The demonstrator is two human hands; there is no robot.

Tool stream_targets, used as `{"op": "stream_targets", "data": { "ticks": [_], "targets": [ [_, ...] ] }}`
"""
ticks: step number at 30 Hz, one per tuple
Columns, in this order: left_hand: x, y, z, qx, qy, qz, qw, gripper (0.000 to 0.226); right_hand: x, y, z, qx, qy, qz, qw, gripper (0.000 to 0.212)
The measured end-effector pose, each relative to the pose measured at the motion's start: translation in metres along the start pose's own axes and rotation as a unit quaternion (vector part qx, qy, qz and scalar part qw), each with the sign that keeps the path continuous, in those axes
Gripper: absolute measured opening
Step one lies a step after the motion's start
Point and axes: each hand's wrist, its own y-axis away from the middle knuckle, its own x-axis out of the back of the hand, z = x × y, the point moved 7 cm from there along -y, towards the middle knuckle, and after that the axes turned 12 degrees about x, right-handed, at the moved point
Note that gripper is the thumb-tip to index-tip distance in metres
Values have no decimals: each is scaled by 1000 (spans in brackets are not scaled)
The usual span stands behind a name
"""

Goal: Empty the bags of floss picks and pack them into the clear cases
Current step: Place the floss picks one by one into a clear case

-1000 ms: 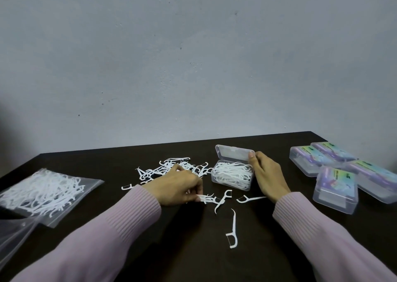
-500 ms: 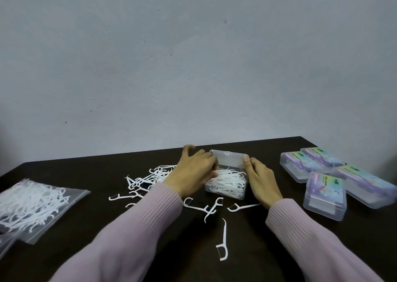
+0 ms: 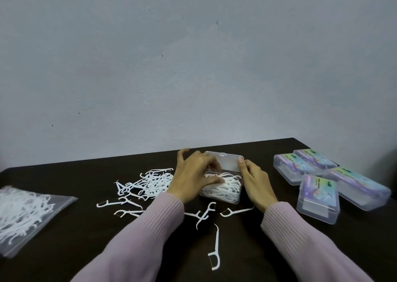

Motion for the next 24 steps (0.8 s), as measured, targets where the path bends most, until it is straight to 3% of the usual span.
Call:
{"op": "stream_targets", "data": {
  "ticks": [3,5,8,11,12,18,24],
  "targets": [
    [3,4,-12,53,93,67,992,23,0,0,1,-7,-2,-7,1000,33],
    [3,7,-25,140,211,109,961,19,-3,0,3,-20,-17,-23,999,32],
    [-19,14,-40,281,410,52,866,19,-12,1,5,-35,-54,-62,996,32],
    [-45,19,-34,354,572,-67,737,29,-18,1,8,-44,-91,-84,991,32],
    [-47,21,-30,360,600,-88,709,30,-19,2,7,-48,-109,-85,989,32],
    [-56,20,-30,341,606,-137,705,34,-24,6,4,-76,-251,-83,962,41],
    [-55,18,-37,320,579,-168,730,32,-25,6,7,-72,-83,-122,986,36]
  ]
}}
